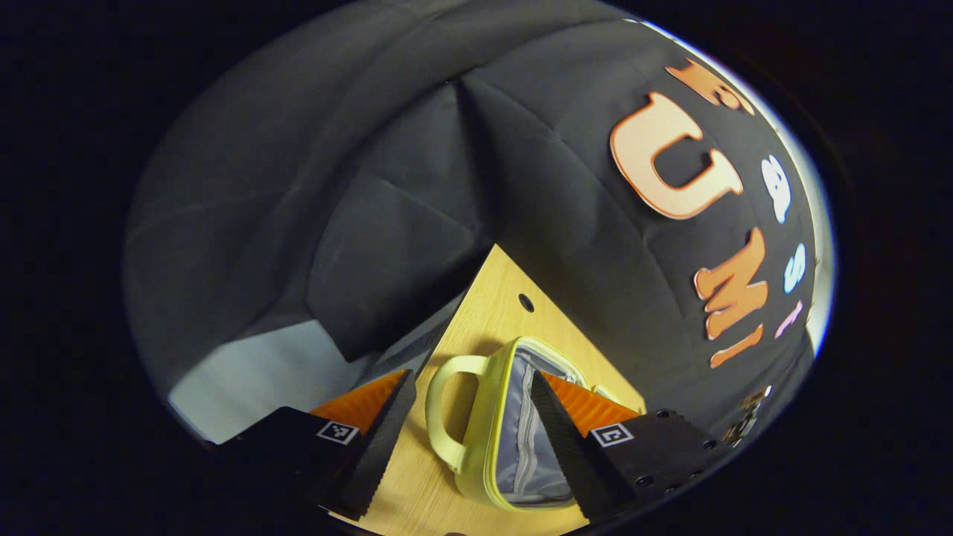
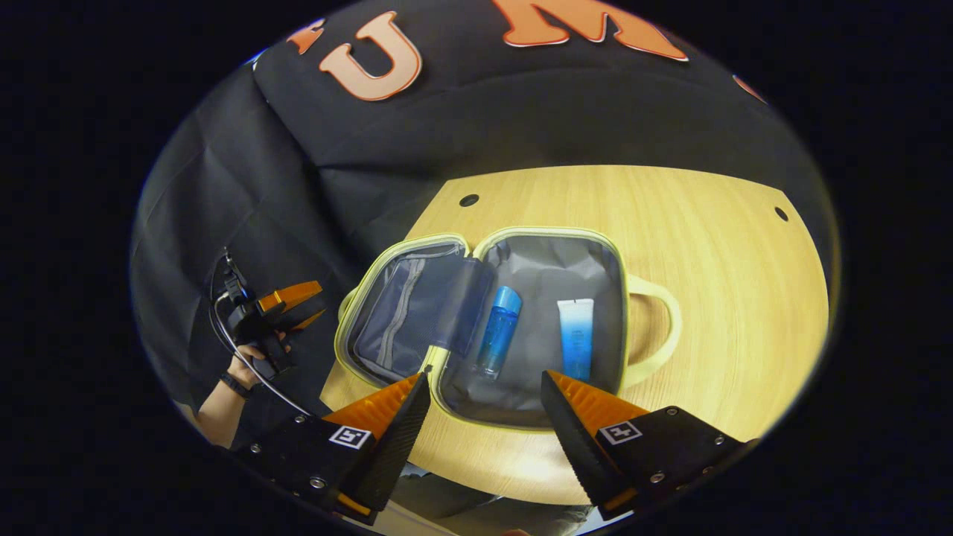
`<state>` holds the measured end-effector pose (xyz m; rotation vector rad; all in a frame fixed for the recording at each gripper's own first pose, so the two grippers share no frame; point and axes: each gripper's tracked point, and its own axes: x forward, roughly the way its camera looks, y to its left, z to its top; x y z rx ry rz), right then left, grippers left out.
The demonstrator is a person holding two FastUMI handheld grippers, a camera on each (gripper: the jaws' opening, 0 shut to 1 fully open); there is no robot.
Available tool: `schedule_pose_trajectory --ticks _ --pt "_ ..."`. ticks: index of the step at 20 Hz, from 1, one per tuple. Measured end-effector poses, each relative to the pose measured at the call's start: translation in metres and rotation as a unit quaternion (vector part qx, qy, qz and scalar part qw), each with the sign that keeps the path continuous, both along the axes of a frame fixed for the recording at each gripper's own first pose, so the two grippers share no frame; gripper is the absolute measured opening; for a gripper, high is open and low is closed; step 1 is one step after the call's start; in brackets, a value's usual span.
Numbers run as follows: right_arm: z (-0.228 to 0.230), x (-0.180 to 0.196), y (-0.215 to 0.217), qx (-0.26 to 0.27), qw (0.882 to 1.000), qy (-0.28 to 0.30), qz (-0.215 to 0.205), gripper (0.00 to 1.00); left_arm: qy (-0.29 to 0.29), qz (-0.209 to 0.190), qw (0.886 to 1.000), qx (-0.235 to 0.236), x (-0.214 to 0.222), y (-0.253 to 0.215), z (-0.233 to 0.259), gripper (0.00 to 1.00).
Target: First open the suitcase, pack the skin care products into it, and then close the suitcase.
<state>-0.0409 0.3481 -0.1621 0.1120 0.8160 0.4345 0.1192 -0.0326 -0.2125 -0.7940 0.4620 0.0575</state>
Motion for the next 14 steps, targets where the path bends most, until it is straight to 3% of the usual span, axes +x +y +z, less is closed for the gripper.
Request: schedule_pose_trajectory --ticks 3,12,14 --pt "-0.005 -0.009 -0.020 -0.014 0.999 0.011 -0.030 0.96 -0.001 0.003 0.998 -0.063 0.008 0.007 -0.021 0.97" --pt "-0.006 -0.019 -0.041 -0.010 0.997 0.024 -0.070 0.95 0.022 -0.035 0.995 -0.092 0.013 -0.008 -0.055 0.93" --pt "-0.007 -0.021 -0.041 -0.010 0.997 0.024 -0.072 0.96 0.026 -0.038 0.996 -0.079 0.018 -0.008 -0.063 0.58"
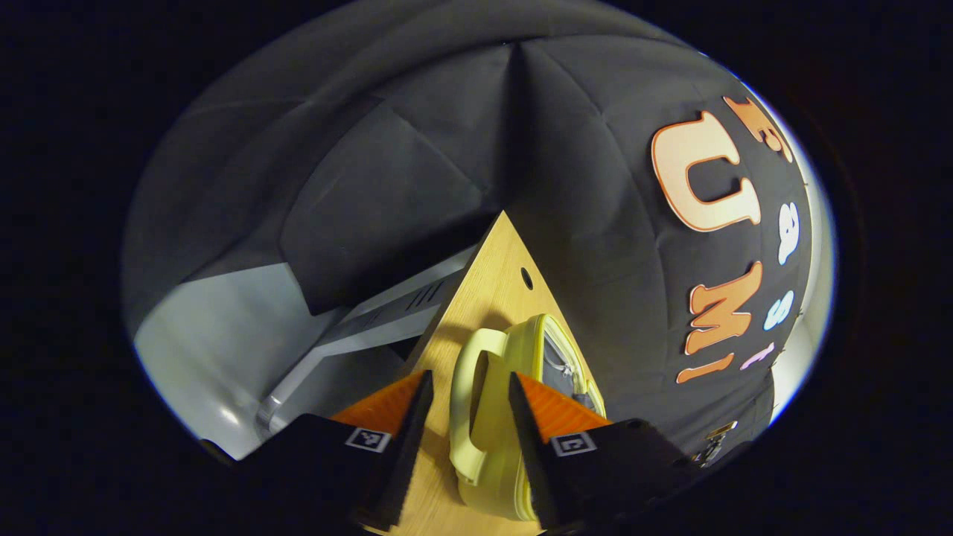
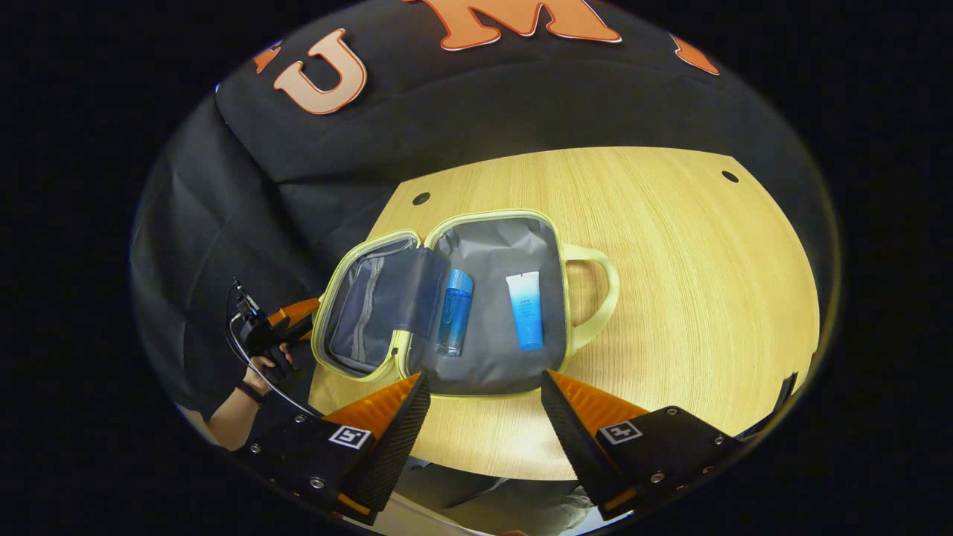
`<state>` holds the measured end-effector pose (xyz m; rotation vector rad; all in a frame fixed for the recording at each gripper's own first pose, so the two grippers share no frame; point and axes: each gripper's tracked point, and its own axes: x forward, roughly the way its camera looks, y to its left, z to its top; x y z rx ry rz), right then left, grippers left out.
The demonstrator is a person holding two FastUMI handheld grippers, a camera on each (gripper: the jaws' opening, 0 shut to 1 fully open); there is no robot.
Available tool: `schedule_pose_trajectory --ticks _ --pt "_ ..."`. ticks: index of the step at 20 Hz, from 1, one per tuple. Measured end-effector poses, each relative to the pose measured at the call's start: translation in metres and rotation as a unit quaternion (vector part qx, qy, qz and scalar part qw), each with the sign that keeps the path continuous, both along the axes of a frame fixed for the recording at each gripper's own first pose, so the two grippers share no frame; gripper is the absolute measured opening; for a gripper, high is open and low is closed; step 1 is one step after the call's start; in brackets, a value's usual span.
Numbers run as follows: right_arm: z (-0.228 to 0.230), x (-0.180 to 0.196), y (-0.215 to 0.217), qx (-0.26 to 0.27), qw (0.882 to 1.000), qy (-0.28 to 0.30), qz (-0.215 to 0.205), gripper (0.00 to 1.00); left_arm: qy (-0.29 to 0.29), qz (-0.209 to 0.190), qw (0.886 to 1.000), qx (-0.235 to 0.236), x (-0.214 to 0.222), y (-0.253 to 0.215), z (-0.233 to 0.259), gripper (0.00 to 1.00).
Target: First open the suitcase, pack the skin care products into it, and then close the suitcase.
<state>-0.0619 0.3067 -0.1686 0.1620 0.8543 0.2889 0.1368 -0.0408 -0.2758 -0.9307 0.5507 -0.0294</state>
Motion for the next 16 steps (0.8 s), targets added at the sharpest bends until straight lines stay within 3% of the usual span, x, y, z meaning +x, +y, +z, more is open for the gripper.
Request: schedule_pose_trajectory --ticks 4,6,8,13,16 --pt "0.008 0.003 -0.003 0.008 1.000 -0.012 -0.007 0.95 0.030 0.011 0.999 0.038 -0.001 0.005 -0.001 0.10" --pt "0.013 0.007 -0.006 0.011 1.000 -0.023 -0.013 0.96 0.041 0.005 0.996 0.078 0.005 0.000 0.000 0.04" --pt "0.021 0.014 -0.011 0.008 0.999 -0.038 -0.015 0.96 0.045 -0.004 0.991 0.125 0.000 -0.004 0.018 0.04" --pt "0.054 0.037 -0.038 -0.007 0.994 -0.101 -0.028 0.95 0.013 -0.010 0.978 0.210 0.003 -0.019 0.094 0.04" --pt "0.079 0.053 -0.061 -0.004 0.989 -0.140 -0.050 0.96 0.000 -0.019 0.963 0.269 0.005 -0.046 0.144 0.04"
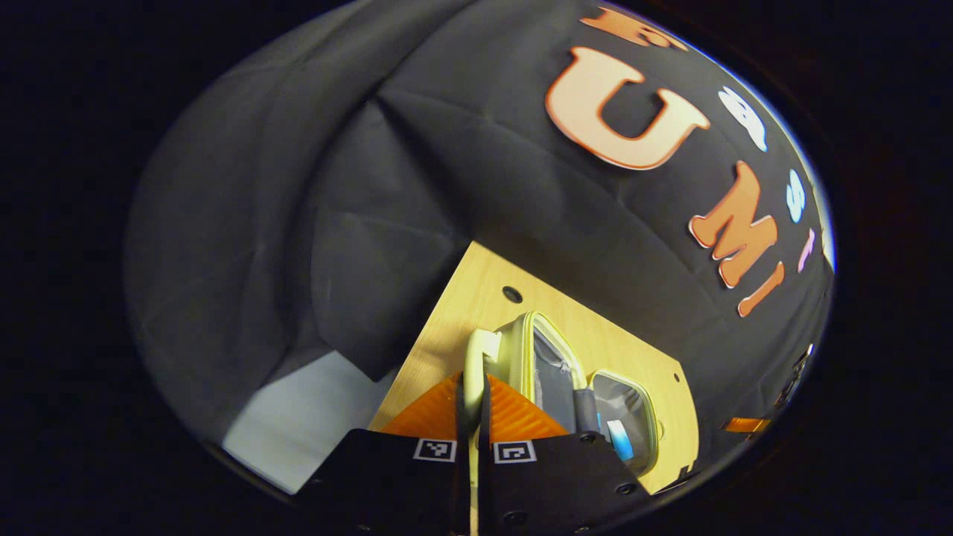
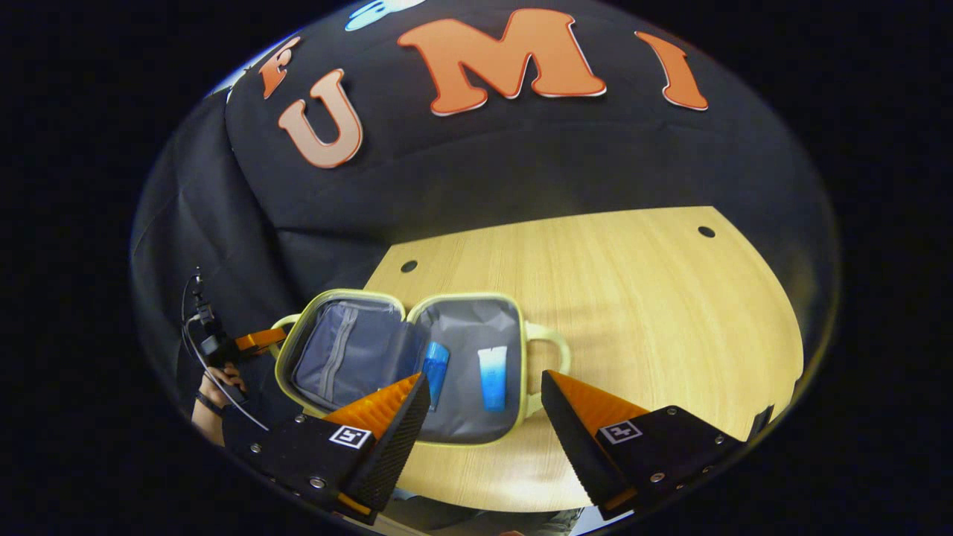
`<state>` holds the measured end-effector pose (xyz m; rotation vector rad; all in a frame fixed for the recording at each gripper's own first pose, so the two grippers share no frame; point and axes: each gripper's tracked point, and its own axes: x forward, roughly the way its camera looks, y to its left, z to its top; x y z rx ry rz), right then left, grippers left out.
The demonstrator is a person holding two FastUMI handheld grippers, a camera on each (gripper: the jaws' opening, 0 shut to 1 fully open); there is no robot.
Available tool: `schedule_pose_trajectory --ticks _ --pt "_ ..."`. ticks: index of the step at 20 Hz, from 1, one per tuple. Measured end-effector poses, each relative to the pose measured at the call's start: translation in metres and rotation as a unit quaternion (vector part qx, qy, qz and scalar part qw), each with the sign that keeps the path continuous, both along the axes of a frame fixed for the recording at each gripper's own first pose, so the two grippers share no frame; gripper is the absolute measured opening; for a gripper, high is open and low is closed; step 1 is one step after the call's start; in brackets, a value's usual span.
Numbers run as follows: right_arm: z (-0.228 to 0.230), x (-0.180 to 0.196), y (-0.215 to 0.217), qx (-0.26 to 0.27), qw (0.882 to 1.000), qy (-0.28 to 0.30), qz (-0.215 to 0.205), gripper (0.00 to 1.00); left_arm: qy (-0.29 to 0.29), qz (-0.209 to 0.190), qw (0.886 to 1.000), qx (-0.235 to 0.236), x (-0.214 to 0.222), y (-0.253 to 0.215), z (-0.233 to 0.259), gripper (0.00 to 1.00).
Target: First open the suitcase, pack the skin care products into it, and then close the suitcase.
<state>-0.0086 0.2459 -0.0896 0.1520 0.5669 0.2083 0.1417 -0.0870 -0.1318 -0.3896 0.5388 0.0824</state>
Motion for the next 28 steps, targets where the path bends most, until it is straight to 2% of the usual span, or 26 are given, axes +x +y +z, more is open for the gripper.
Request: schedule_pose_trajectory --ticks 3,8,14,17,22,25,28 --pt "0.028 0.016 -0.042 -0.032 0.998 -0.052 -0.027 0.96 -0.003 -0.013 0.998 0.059 -0.004 -0.038 0.049 0.04" --pt "0.063 0.034 -0.098 -0.057 0.992 -0.110 -0.023 0.96 -0.028 -0.027 0.987 0.158 0.000 -0.129 0.111 0.04" --pt "0.078 0.045 -0.171 -0.074 0.989 -0.130 -0.013 0.96 -0.019 -0.030 0.957 0.288 0.006 -0.221 0.132 0.04" --pt "0.083 0.050 -0.200 -0.089 0.986 -0.140 -0.007 0.95 -0.009 -0.023 0.941 0.338 0.009 -0.264 0.128 0.04" --pt "0.079 0.061 -0.239 -0.068 0.988 -0.135 0.004 0.96 0.002 -0.075 0.904 0.420 0.022 -0.358 0.100 0.04" --pt "0.076 0.063 -0.259 -0.074 0.988 -0.132 0.002 0.95 0.006 -0.113 0.898 0.426 0.036 -0.421 0.059 0.04" --pt "0.073 0.063 -0.280 -0.078 0.989 -0.129 -0.006 0.95 0.022 -0.168 0.891 0.421 0.055 -0.474 0.001 0.04"
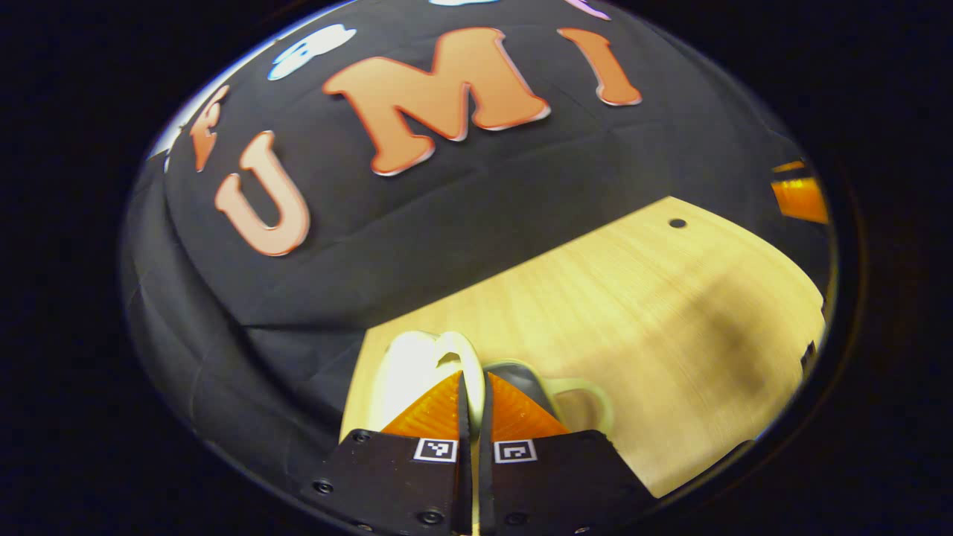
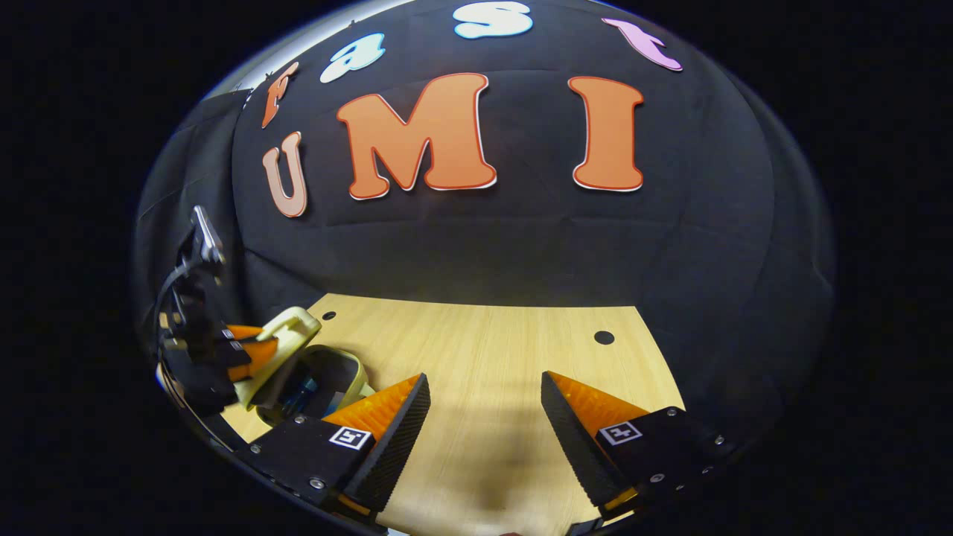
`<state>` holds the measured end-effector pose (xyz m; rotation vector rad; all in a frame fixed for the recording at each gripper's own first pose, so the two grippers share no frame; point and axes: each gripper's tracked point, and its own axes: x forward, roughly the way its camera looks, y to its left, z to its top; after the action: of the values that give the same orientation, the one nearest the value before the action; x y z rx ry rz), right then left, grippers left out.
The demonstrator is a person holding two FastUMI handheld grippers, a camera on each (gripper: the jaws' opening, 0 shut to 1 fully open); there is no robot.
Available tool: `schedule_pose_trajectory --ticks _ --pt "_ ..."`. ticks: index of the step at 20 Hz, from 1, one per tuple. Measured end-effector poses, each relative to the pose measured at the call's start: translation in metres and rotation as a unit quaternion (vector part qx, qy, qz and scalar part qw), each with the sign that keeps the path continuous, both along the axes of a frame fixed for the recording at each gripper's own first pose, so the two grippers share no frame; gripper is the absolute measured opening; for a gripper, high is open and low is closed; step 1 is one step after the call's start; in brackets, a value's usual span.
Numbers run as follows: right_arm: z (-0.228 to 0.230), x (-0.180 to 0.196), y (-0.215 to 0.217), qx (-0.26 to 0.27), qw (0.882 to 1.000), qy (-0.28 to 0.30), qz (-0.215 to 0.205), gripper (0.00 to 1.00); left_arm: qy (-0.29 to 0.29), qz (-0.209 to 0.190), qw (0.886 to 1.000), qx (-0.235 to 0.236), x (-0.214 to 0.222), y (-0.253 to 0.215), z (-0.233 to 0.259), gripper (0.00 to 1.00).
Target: First open the suitcase, pack the skin care products into it, and then close the suitcase.
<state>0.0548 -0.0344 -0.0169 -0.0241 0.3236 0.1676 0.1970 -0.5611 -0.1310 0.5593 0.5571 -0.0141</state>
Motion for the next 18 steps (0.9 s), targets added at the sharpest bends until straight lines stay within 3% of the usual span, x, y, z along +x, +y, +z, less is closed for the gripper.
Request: schedule_pose_trajectory --ticks 3,8,11,17,18 --pt "-0.008 0.001 -0.021 0.003 1.000 0.010 -0.016 0.95 0.055 -0.007 0.998 -0.020 0.016 -0.031 -0.057 0.04" --pt "-0.026 -0.002 -0.034 0.002 0.999 0.026 -0.020 0.95 0.084 0.018 0.994 -0.065 0.046 -0.033 -0.104 0.04" --pt "-0.034 -0.003 -0.033 -0.002 0.999 0.033 -0.018 0.95 0.089 0.033 0.991 -0.099 0.040 -0.036 -0.112 0.04" --pt "-0.046 -0.006 -0.015 0.000 0.999 0.048 -0.022 0.95 0.100 0.045 0.980 -0.166 0.040 -0.045 -0.117 0.22" --pt "-0.048 -0.006 -0.010 -0.003 0.998 0.050 -0.024 0.95 0.099 0.046 0.977 -0.182 0.039 -0.046 -0.116 0.20"
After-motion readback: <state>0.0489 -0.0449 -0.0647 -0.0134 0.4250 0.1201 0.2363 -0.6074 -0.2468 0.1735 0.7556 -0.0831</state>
